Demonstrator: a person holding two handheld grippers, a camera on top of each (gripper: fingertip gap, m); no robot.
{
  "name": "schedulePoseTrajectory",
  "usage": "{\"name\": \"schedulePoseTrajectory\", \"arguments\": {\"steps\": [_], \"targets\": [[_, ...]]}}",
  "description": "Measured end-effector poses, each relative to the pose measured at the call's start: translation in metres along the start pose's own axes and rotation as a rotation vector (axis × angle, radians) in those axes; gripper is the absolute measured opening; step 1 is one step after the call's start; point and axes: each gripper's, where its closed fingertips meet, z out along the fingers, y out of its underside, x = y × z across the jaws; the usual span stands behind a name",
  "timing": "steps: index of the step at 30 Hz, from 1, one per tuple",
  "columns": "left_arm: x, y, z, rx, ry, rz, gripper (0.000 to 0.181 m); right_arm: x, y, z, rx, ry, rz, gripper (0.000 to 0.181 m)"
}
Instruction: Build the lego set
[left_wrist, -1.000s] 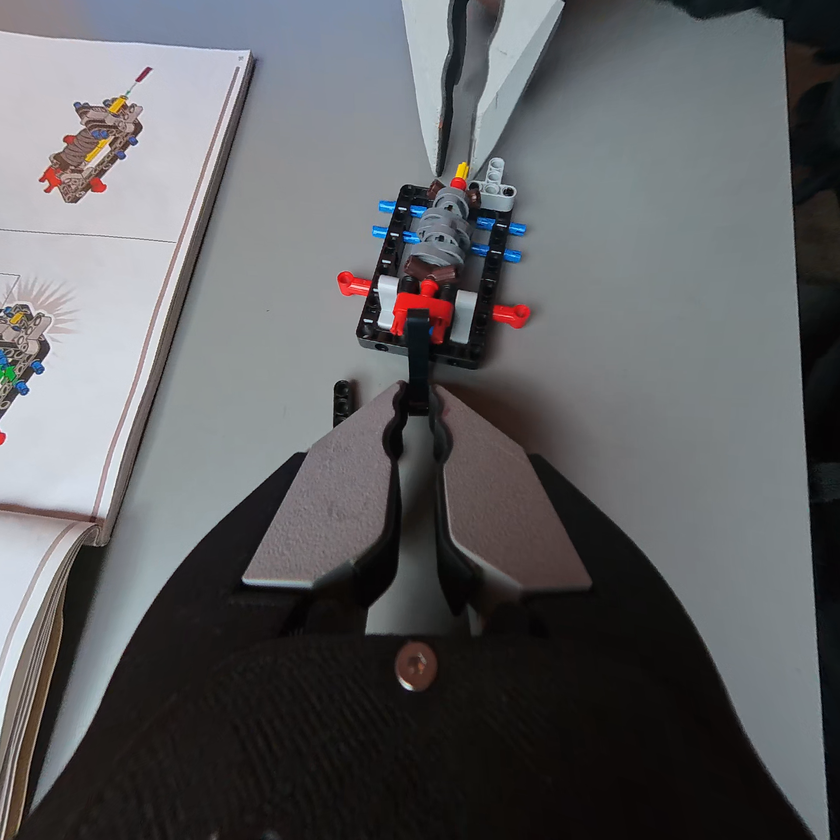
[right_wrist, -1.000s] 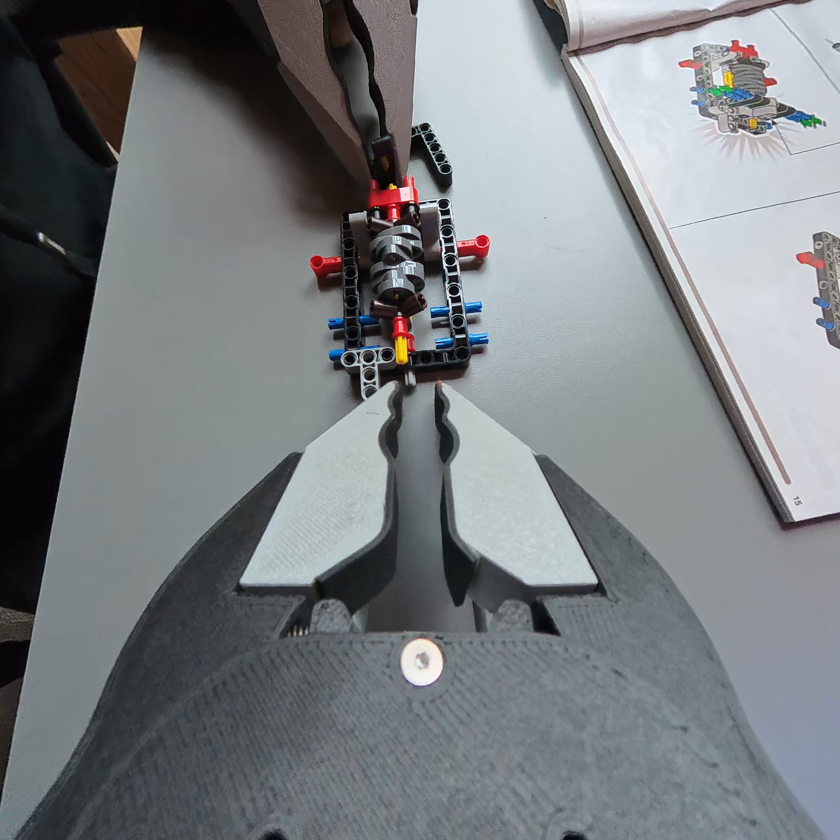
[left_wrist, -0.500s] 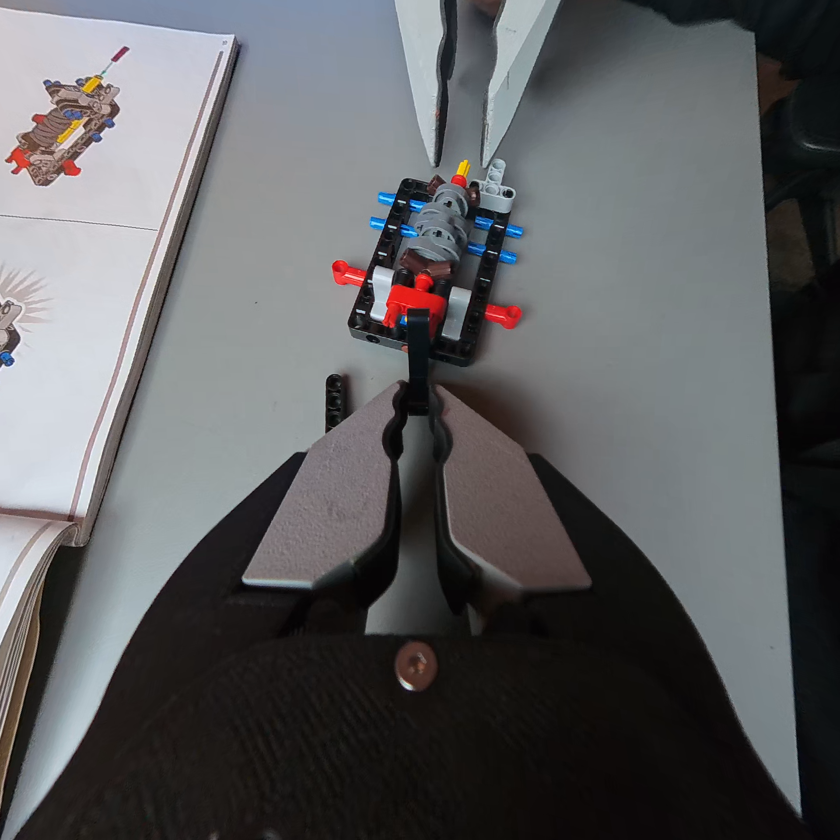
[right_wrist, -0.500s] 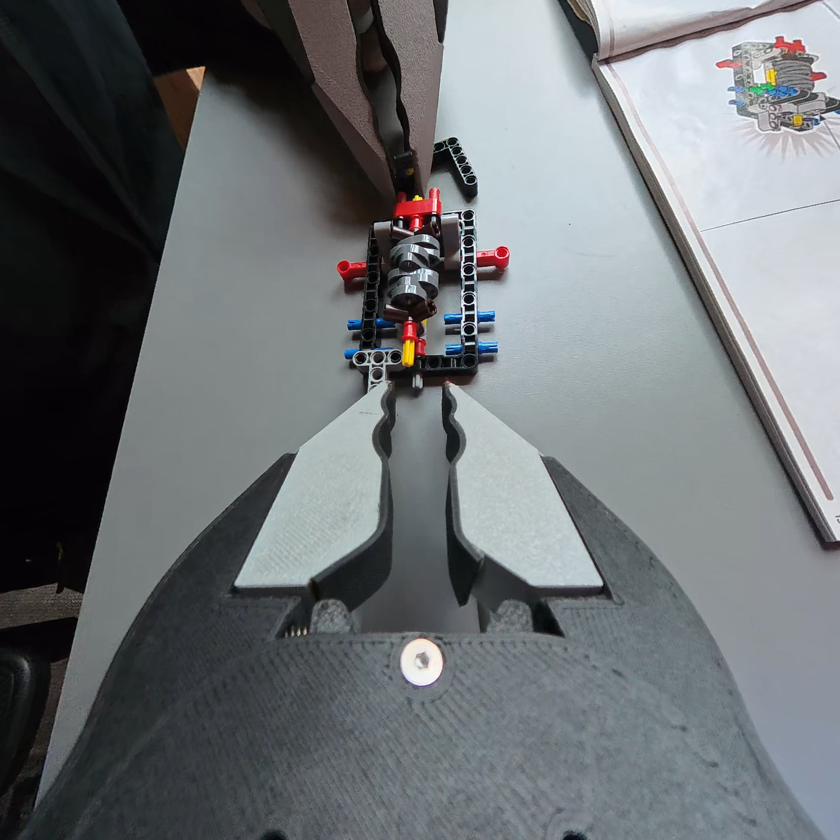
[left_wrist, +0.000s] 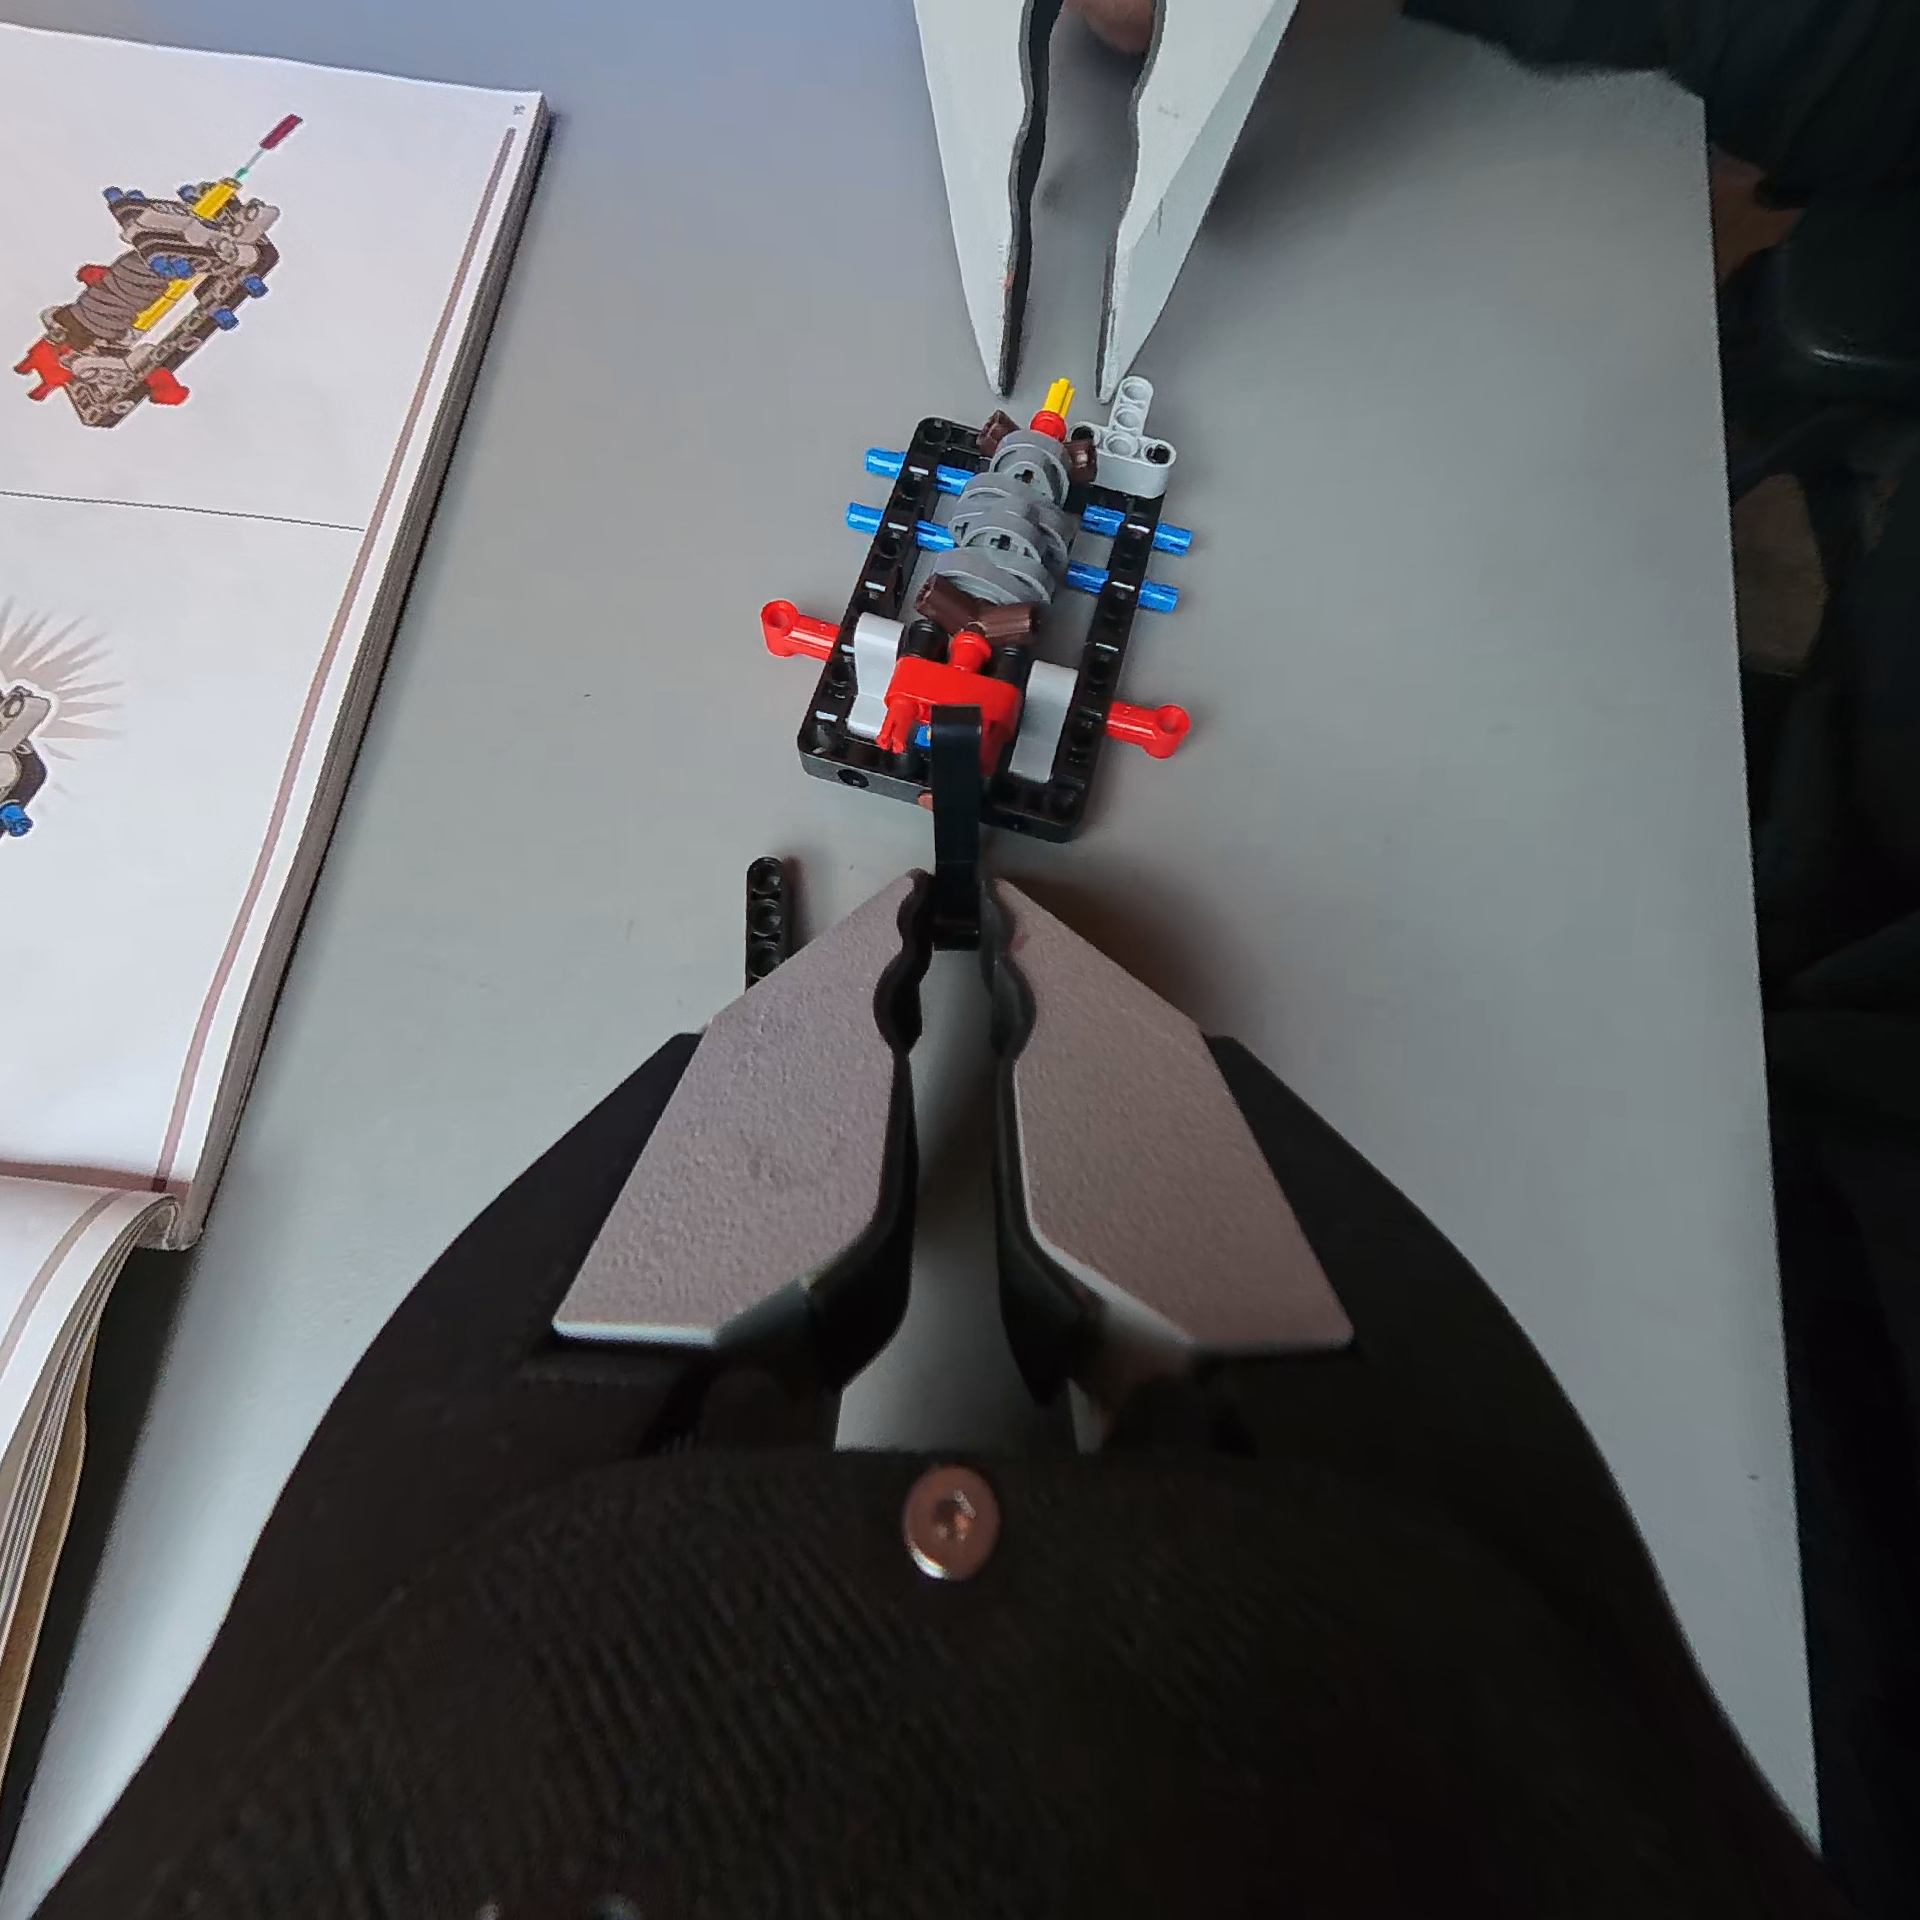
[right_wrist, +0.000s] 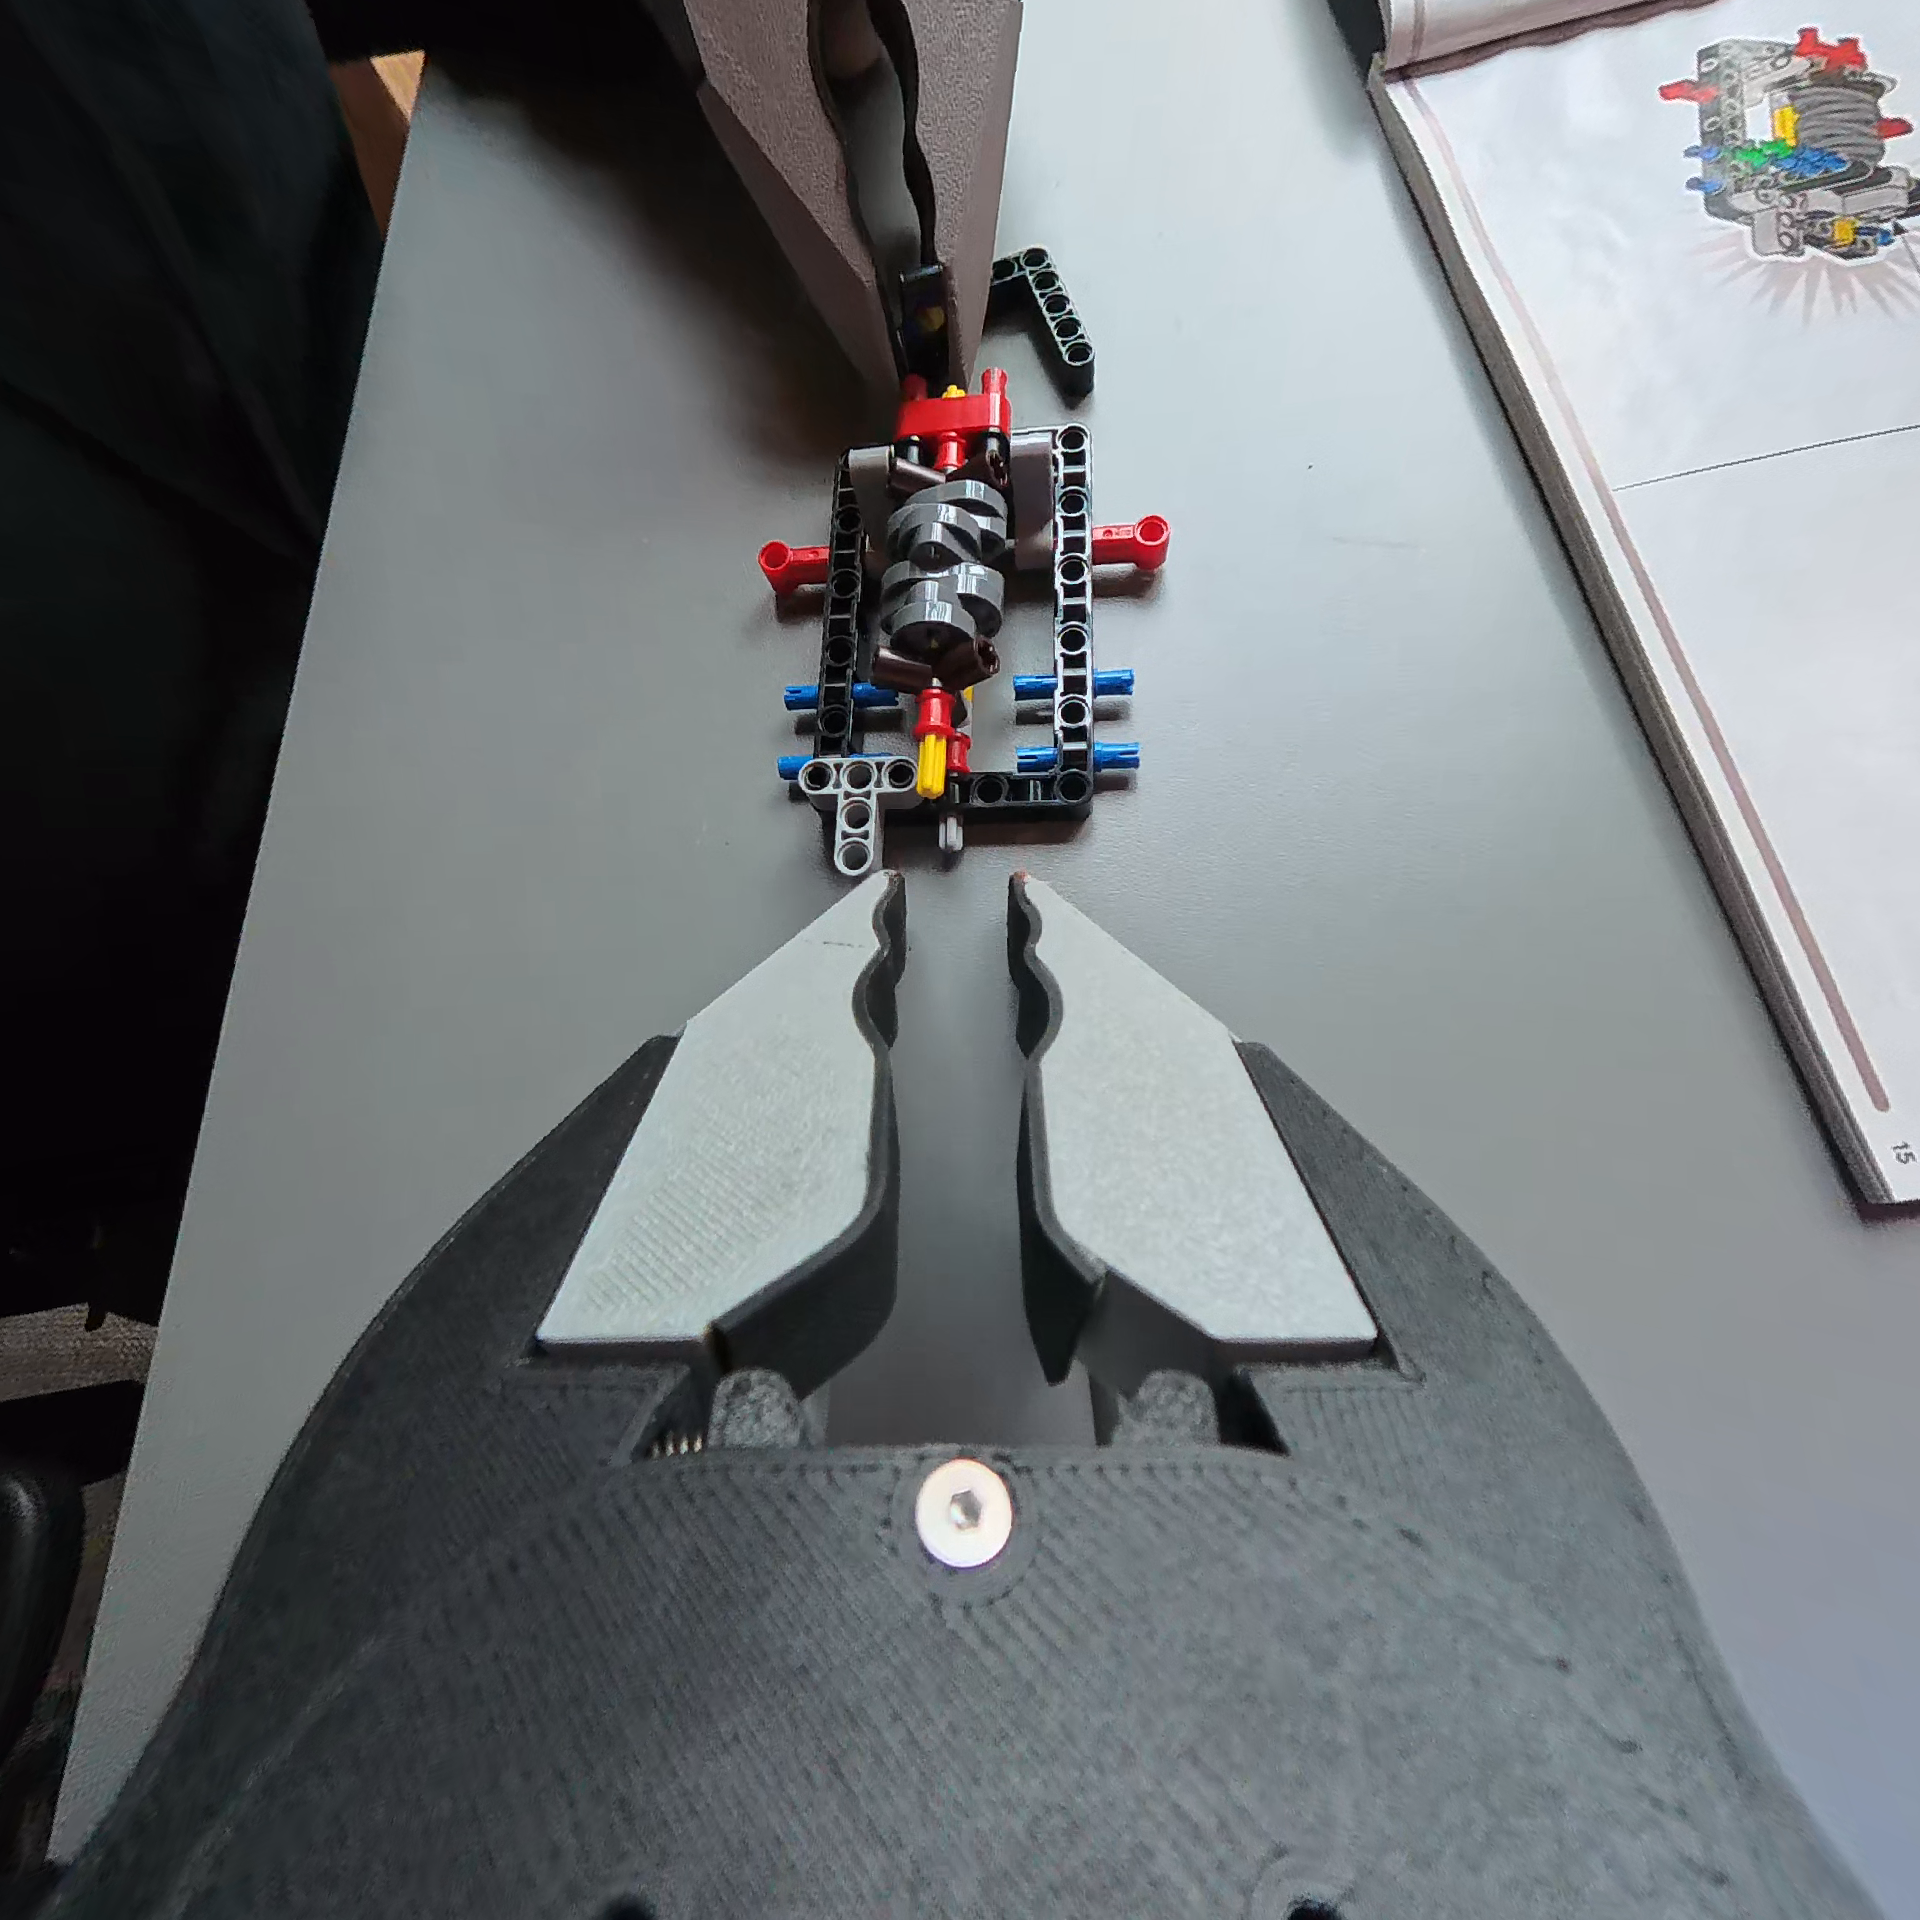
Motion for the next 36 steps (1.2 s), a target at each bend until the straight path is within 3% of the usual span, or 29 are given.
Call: {"name": "schedulePoseTrajectory", "arguments": {"steps": [15,36], "targets": [[-0.001,-0.004,-0.004,0.033,0.002,-0.014,0.006,0.003,-0.014,-0.016,0.136,0.006,0.021,0.013],[-0.001,-0.001,-0.001,0.011,0.005,-0.018,0.006,0.001,0.002,-0.010,0.031,0.059,-0.025,0.008]]}}
